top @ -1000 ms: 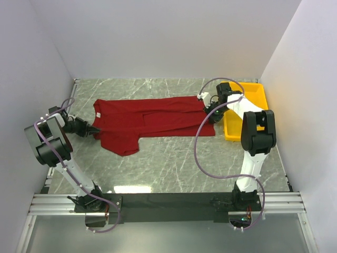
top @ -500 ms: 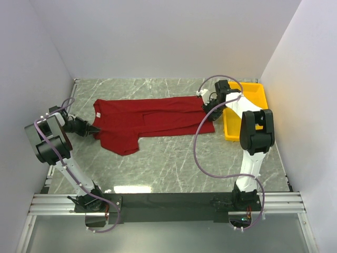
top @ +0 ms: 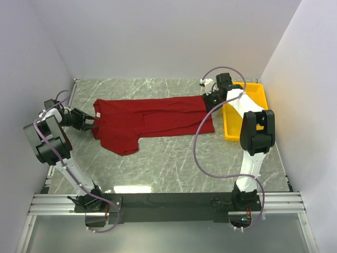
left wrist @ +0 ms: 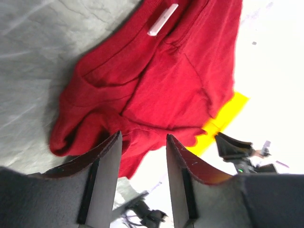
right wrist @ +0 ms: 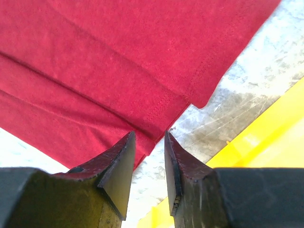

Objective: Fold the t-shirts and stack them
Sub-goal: Fold the tshirt

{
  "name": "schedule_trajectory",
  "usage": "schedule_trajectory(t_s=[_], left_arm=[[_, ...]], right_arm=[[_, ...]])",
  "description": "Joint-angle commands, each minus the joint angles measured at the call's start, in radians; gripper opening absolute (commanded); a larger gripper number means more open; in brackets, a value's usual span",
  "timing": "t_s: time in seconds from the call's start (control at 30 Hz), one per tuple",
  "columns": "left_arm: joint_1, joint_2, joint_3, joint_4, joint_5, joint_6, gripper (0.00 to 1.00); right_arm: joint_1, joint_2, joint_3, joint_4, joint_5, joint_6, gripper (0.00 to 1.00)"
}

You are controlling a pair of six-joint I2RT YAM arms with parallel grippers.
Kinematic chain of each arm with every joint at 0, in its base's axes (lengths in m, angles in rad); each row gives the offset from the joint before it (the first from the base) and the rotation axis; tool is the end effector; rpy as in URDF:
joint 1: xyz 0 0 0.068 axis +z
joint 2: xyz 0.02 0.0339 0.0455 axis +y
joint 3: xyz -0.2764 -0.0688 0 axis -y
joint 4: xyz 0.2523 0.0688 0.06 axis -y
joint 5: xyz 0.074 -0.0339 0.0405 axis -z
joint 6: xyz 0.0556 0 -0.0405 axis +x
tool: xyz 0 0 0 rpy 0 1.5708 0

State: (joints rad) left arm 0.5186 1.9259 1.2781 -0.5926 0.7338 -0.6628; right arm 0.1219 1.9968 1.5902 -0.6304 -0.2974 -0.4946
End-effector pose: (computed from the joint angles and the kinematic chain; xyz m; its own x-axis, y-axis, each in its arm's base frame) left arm 0.3580 0.1614 0.1592 -0.5372 -0.8327 0.1341 -0.6469 0.3048 -0.6990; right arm 0.4490 0.0714 0.2111 -0.6267 -0.5340 -0.5676 -0.6382 0.7696 -0.0195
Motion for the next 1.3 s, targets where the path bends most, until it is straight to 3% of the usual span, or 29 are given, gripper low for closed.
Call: schedule_trajectory(t_s=[0.0, 0.13, 0.3, 0.33, 0.37, 0.4, 0.47, 0.7, 0.93, 1.03, 1.07, 1.23, 1.27], left_arm=[[0.004, -0.093, 0.073, -0.032, -0.089, 0.070, 0.48], [0.004, -0.242, 0.066, -0.062, -0.188, 0.202, 0.51], [0.004, -0.476, -0.162, 0.016, -0.192, 0.186, 0.73], [0.004, -0.522, -0.201, 0.016, -0.165, 0.146, 0.77], [0.001, -0.536, -0.238, 0.008, -0.154, 0.128, 0.91], [-0.017, -0.548, -0.308, -0.022, -0.152, 0.109, 0.97], [-0.051, -0.579, -0.377, -0.044, -0.174, 0.063, 0.99], [-0.169, -0.634, -0.499, -0.167, -0.329, -0.027, 0.97], [-0.308, -0.579, -0.560, -0.089, -0.385, -0.158, 0.91], [-0.315, -0.544, -0.576, -0.013, -0.418, -0.196, 0.80], [-0.316, -0.535, -0.576, -0.003, -0.424, -0.199, 0.71], [-0.327, -0.475, -0.568, 0.068, -0.490, -0.207, 0.57], [-0.333, -0.450, -0.562, 0.086, -0.490, -0.204, 0.48]], right_arm=[[0.005, -0.056, 0.050, 0.028, 0.012, 0.067, 0.39], [0.004, -0.067, 0.076, -0.015, -0.043, 0.053, 0.40], [0.016, -0.122, 0.027, -0.181, -0.379, -0.156, 0.40], [0.022, -0.136, 0.002, -0.173, -0.388, -0.160, 0.40], [0.039, -0.163, -0.047, -0.158, -0.402, -0.170, 0.40], [0.045, -0.177, -0.071, -0.146, -0.422, -0.171, 0.40], [0.054, -0.197, -0.131, -0.114, -0.431, -0.147, 0.40], [0.064, -0.219, -0.185, -0.043, -0.459, -0.084, 0.40], [0.065, -0.225, -0.193, -0.009, -0.477, -0.052, 0.40], [0.064, -0.239, -0.202, -0.005, -0.482, -0.044, 0.40], [0.064, -0.245, -0.208, -0.002, -0.480, -0.047, 0.40], [0.062, -0.263, -0.228, 0.008, -0.474, -0.047, 0.39], [0.062, -0.265, -0.230, 0.009, -0.476, -0.044, 0.39]])
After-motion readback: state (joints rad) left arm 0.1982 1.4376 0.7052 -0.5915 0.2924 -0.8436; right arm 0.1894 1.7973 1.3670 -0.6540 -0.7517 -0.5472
